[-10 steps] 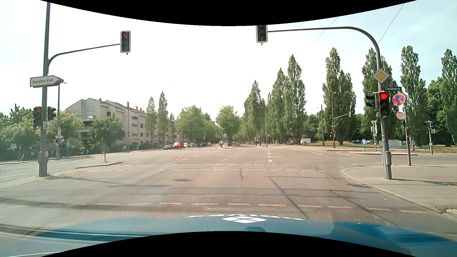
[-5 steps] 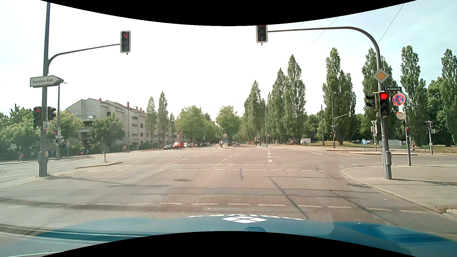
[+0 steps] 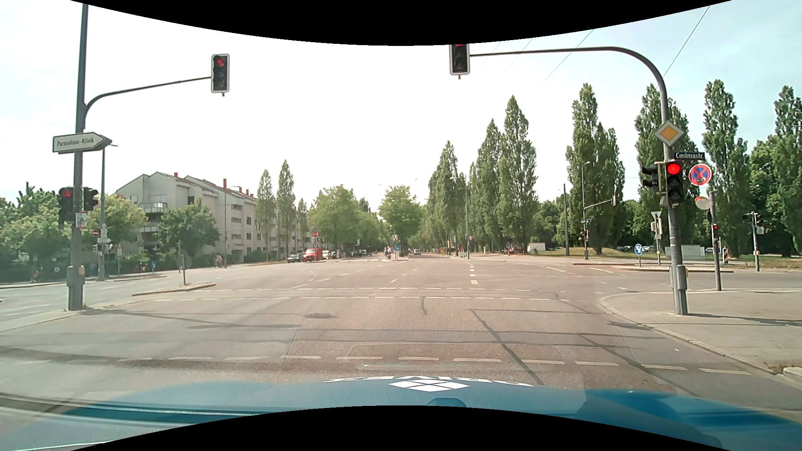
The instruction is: Follow the waypoints while adhering to traffic rules and regulations
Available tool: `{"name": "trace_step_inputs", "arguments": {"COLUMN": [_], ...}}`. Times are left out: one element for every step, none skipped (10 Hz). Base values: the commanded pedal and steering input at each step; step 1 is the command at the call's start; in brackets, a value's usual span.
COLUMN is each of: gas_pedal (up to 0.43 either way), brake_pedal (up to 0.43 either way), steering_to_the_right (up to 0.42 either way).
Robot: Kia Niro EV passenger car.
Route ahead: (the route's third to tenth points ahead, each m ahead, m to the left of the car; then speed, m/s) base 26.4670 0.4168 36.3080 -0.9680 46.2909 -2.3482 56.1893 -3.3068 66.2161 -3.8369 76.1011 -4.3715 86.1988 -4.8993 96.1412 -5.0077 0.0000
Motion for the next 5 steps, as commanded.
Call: {"name": "trace_step_inputs", "arguments": {"gas_pedal": [0.0, 0.0, 0.0, 0.0, 0.0], "brake_pedal": [0.268, 0.268, 0.268, 0.268, 0.268], "steering_to_the_right": [0.003, 0.003, 0.003, 0.003, 0.003]}}
